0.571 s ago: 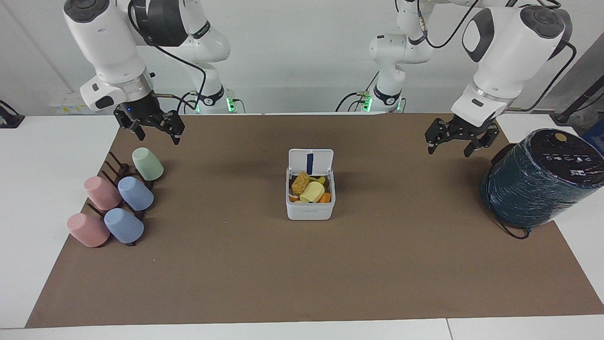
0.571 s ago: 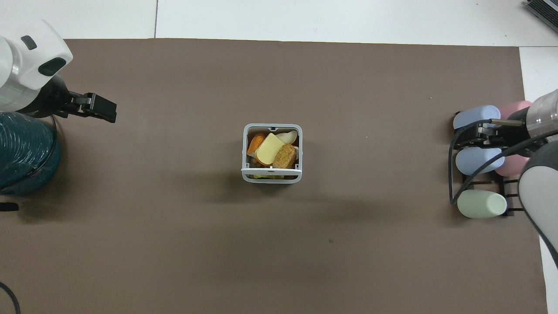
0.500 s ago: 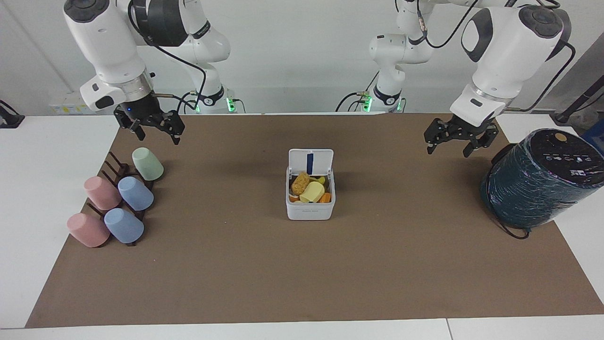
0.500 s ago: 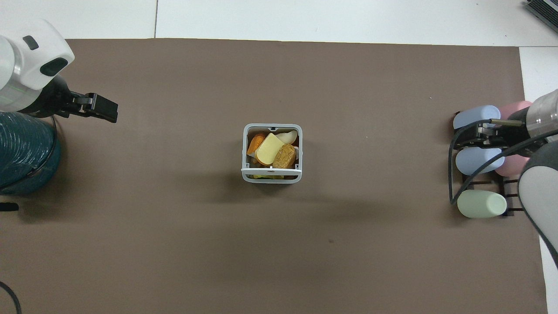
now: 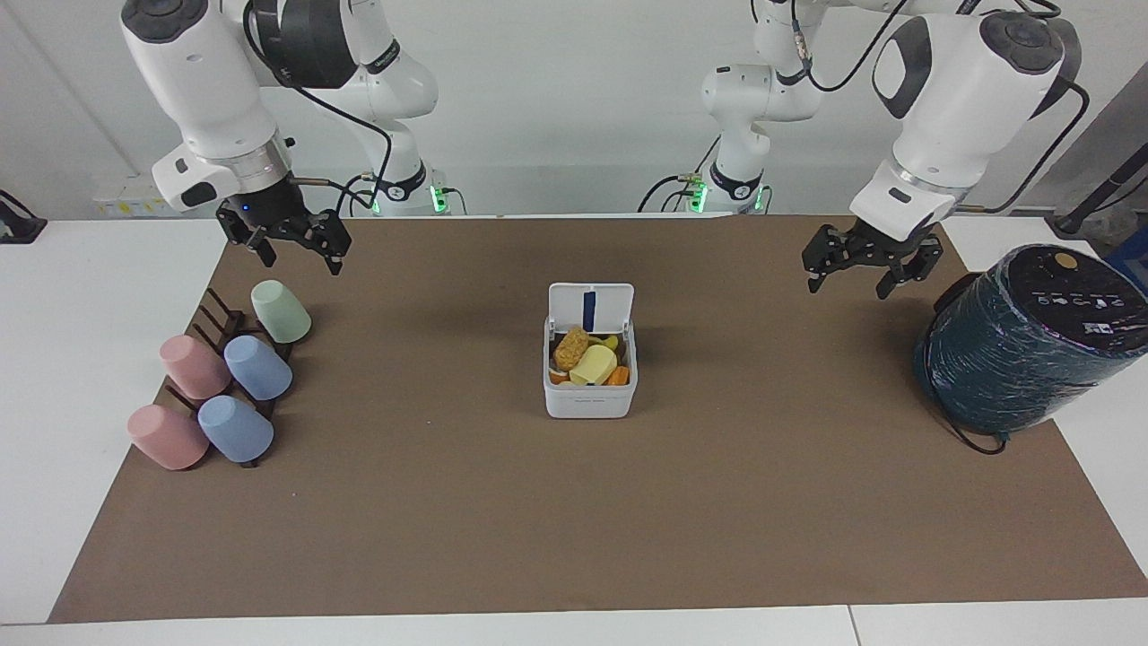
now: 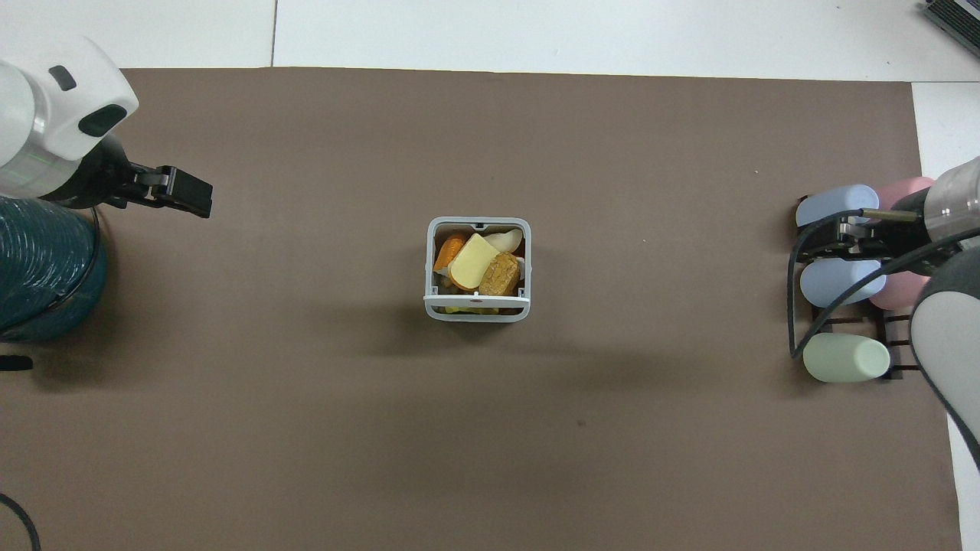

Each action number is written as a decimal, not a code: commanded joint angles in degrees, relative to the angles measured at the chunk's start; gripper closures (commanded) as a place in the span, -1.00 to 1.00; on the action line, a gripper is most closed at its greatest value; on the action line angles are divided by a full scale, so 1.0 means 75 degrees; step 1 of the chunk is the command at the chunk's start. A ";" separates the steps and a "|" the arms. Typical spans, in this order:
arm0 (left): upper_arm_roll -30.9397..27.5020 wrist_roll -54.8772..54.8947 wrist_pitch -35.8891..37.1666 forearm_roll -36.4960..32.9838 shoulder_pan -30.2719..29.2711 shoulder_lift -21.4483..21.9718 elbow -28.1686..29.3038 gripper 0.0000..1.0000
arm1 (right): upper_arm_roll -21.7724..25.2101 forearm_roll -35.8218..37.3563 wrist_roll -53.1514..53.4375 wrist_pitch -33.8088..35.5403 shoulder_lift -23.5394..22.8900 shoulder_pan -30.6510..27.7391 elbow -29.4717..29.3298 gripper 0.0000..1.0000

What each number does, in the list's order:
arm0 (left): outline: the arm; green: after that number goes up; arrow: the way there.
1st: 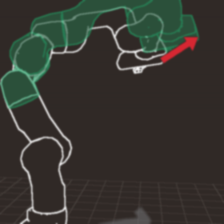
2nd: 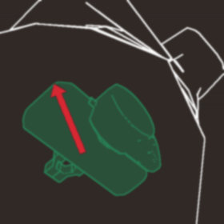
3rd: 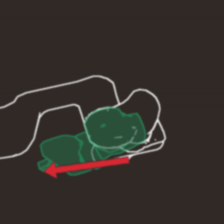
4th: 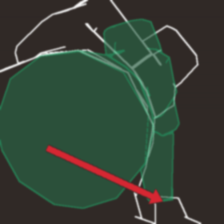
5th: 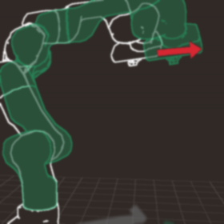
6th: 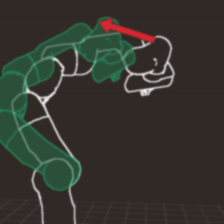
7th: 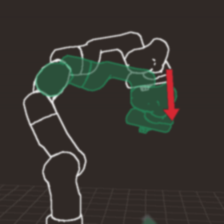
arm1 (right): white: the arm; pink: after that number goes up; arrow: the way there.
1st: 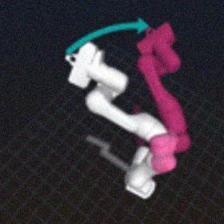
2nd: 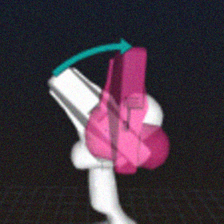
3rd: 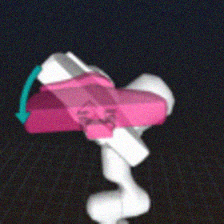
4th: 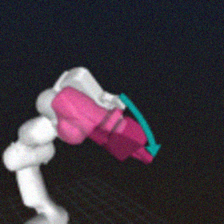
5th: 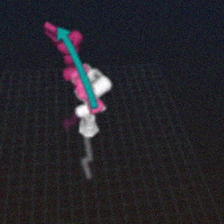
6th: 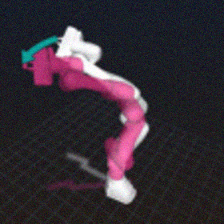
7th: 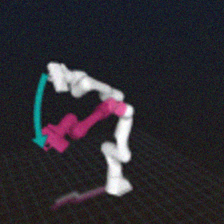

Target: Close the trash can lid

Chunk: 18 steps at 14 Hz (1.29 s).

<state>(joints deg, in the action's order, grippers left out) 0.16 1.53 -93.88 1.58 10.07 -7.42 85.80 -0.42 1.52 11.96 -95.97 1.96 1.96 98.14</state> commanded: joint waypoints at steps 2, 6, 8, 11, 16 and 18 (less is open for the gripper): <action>-0.0045 -0.0355 -0.0221 -0.0141 0.0450 0.0684 0.1062 -1.00 | -0.0049 -0.0026 -0.0130 0.0046 0.0056 -0.0086 0.0051 -1.00; -0.0033 -0.1255 -0.0244 -0.0117 0.1210 0.1129 0.1928 -0.29 | -0.0049 -0.0026 -0.0130 0.0046 0.0056 -0.0086 0.0051 -1.00; -0.0010 -0.1807 -0.0338 -0.0094 0.1795 0.1410 0.2432 0.15 | -0.0061 -0.0026 -0.0130 0.0046 0.0056 -0.0086 0.0051 -1.00; -0.0010 -0.2592 -0.0361 -0.0035 0.2569 0.1692 0.2925 0.53 | -0.0049 -0.0026 -0.0130 0.0046 0.0056 -0.0086 0.0051 -1.00; -0.0010 -0.4034 -0.1941 0.0339 0.3706 0.2068 0.4097 0.83 | -0.0061 -0.0026 -0.0130 0.0046 0.0056 -0.0086 0.0051 -1.00; -0.0010 -0.4339 -0.2561 0.0456 0.3989 0.1940 0.4180 0.97 | -0.0049 -0.0026 -0.0130 0.0046 0.0056 -0.0086 0.0051 -1.00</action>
<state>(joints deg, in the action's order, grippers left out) 1.04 -28.56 -107.92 3.82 37.62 5.52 113.76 -0.42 1.52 11.96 -95.97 1.96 1.96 98.14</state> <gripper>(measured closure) 0.921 0.000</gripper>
